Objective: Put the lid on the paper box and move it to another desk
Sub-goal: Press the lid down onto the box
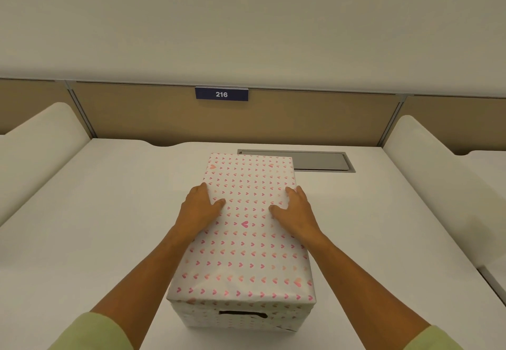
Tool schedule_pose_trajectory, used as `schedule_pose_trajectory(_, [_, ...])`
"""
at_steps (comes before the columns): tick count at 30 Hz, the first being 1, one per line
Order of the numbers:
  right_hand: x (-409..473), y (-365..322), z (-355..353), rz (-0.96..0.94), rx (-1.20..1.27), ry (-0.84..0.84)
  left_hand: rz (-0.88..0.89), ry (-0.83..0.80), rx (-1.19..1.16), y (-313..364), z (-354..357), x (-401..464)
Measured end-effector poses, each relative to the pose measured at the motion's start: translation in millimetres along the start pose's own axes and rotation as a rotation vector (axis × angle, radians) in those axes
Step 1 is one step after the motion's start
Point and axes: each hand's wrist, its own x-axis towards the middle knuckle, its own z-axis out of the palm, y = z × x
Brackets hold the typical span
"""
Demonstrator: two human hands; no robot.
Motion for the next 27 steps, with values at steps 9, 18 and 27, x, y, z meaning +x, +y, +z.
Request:
schedule_pose_trajectory(9, [4.9,8.8,-0.9,0.026,-0.041,-0.085,-0.017,-0.033,0.041,-2.0,1.8,-1.8])
schedule_pose_trajectory(18, [-21.1,14.2,12.3,-0.213,-0.382,-0.053,0.191,-0.032,0.241,-8.2,11.4,-23.1])
schedule_pose_trajectory(27, [-42.8,32.7,32.2,-0.244,-0.513,-0.068,0.215,-0.041,0.369,-23.0,25.0,-32.5])
